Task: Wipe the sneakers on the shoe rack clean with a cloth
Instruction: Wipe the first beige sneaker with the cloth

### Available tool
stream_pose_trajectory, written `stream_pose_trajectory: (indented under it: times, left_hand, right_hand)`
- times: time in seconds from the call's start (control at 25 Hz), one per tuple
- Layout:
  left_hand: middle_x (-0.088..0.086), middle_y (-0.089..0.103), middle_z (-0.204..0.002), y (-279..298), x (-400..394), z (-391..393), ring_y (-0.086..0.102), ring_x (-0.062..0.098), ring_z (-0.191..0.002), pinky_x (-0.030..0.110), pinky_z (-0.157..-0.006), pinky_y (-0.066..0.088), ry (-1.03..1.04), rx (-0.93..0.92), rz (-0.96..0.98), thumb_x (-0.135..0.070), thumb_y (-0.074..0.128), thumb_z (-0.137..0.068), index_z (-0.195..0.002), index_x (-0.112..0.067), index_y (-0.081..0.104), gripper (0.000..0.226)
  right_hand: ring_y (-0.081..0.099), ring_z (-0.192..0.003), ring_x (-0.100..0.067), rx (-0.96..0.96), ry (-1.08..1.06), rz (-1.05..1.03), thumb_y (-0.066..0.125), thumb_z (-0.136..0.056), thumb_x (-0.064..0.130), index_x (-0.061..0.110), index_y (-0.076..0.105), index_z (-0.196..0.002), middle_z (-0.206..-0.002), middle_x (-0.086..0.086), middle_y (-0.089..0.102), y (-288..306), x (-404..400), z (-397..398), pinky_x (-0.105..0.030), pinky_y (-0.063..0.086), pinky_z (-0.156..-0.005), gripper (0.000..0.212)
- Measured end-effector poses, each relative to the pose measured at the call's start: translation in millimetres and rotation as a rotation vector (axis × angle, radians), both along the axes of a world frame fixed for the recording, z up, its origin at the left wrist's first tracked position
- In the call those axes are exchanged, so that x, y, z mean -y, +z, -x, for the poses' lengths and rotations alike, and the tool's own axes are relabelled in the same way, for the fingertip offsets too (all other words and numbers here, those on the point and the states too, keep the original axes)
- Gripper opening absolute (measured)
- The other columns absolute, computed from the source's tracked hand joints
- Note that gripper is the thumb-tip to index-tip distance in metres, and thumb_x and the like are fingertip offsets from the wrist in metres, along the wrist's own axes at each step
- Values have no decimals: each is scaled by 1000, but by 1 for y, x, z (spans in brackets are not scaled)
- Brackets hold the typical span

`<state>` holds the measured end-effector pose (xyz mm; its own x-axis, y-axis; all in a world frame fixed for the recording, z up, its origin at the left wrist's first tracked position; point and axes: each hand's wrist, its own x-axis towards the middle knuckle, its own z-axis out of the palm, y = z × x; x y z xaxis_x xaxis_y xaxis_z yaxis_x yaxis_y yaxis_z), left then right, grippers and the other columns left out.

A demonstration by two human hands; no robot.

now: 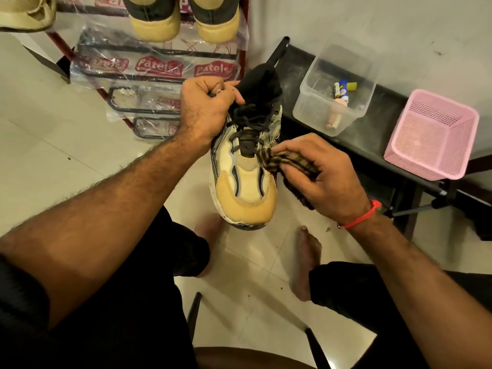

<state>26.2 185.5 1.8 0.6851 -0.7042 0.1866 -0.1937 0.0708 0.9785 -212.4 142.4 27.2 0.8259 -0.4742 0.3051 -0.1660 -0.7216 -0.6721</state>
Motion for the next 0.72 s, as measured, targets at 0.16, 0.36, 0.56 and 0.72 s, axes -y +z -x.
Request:
stream_pose_trajectory:
  times: [0.16, 0.36, 0.56, 0.72]
  left_hand:
    - [9, 61, -57, 3, -4, 7, 71, 5, -71, 25, -79, 55, -121, -102, 34, 13, 55, -76, -55, -15, 42, 38]
    - [-8, 56, -48, -2, -3, 16, 68, 4, -61, 20, -64, 53, -119, -349, -26, 19, 54, -85, -57, -12, 40, 43]
    - [10, 47, -69, -3, -5, 15, 48, 15, -61, 19, -54, 45, -116, -383, -135, -10, 73, -64, -58, -5, 49, 25]
    - [8, 55, -64, 4, -9, 20, 61, 0, -57, 11, -65, 48, -229, -347, -154, -5, 61, -81, -55, -8, 57, 26]
  right_hand:
    - [62, -103, -29, 87, 392, 81, 64, -93, 10, 2, 69, -119, -111, -16, 64, 8, -57, -10, -38, 50, -96, 27]
    - [60, -108, -17, 100, -42, 80, 67, -92, 5, 4, 67, -122, -115, -11, 63, 7, -6, -3, -41, 50, -96, 30]
    - [61, -106, -28, 102, 275, 151, 64, -94, 11, 4, 68, -122, -113, -15, 63, 10, -54, -9, -36, 50, -97, 30]
    - [60, -104, -22, 132, -80, 176, 66, -92, 7, 3, 67, -123, -112, -15, 62, 8, -5, -3, -36, 51, -95, 31]
